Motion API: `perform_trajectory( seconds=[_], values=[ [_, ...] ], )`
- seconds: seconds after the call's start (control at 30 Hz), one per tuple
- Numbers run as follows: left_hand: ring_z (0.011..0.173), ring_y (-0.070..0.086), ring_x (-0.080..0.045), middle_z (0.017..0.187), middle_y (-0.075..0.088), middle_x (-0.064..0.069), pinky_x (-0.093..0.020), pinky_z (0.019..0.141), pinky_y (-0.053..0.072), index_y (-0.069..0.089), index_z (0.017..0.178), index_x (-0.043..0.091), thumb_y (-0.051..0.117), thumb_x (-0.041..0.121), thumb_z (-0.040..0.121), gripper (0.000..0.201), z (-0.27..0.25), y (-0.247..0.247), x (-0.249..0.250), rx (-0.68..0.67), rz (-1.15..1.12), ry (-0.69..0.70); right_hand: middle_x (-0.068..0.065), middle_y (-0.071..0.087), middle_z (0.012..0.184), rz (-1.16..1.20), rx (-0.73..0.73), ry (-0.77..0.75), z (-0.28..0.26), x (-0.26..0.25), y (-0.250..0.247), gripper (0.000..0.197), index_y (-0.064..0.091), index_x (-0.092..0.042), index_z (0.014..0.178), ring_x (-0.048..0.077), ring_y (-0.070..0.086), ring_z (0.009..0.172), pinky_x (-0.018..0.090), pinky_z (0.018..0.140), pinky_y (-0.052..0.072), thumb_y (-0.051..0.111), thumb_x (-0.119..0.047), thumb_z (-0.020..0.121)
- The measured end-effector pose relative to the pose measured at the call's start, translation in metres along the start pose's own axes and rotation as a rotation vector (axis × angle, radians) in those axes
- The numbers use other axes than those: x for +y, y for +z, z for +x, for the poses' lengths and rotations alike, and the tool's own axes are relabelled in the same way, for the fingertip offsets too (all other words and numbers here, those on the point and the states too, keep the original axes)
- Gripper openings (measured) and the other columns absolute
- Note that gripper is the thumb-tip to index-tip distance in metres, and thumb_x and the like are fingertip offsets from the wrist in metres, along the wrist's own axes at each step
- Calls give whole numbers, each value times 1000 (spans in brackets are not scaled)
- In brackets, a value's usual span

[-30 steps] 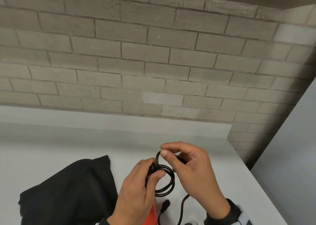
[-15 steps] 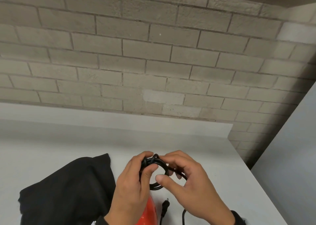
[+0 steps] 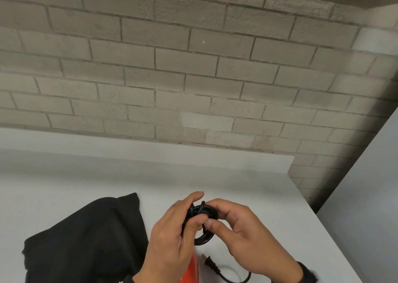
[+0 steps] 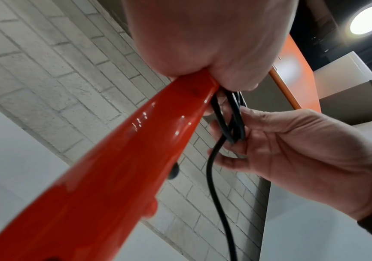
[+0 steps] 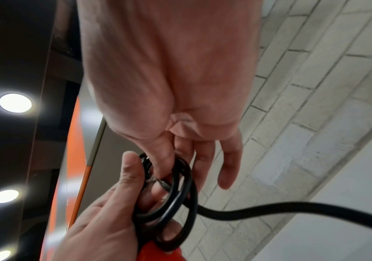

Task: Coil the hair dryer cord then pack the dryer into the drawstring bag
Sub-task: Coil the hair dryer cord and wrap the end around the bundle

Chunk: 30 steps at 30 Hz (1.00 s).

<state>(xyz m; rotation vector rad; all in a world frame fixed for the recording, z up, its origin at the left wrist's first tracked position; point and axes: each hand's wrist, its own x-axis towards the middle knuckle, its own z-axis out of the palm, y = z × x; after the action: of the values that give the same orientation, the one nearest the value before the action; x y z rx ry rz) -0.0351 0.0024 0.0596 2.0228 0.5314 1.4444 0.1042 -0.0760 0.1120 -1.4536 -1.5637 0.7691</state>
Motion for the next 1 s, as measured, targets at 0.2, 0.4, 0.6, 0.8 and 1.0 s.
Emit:
perform_trajectory(
  seconds=[0.2,0.4,0.6,0.8,1.0],
  values=[
    [89,64,0,100,62,22,-6,74,46,50,121,51,46,45,95,27,1,1,5,-63,-21,61,11,68,86,416,-41,141,2,7,2,33,53,-16,120,21,65,83,35,85,54,65,-12,90],
    [82,65,-2,94,64,20,-6,68,47,52,108,53,50,50,91,18,1,3,0,-14,-35,-2,6,68,78,542,26,118,5,13,10,33,54,-16,115,20,62,76,30,78,51,68,-9,86],
    [82,64,1,94,64,23,-1,64,44,52,98,58,49,45,84,19,2,3,-3,86,0,-113,-4,59,94,-24,708,-149,-6,26,59,36,58,-33,92,16,58,83,21,73,48,78,-18,67],
    [80,63,6,92,64,29,0,61,43,52,98,57,49,43,84,20,2,4,0,123,-3,-130,0,49,72,-394,923,-353,-5,32,75,11,70,-29,85,9,51,64,16,55,41,73,-27,75],
    [81,64,6,96,63,30,-1,64,44,49,102,61,49,43,85,25,1,7,1,81,29,-112,-11,45,73,-410,623,-96,-5,26,70,21,62,-43,103,6,52,64,16,49,42,49,-45,86]
  ],
)
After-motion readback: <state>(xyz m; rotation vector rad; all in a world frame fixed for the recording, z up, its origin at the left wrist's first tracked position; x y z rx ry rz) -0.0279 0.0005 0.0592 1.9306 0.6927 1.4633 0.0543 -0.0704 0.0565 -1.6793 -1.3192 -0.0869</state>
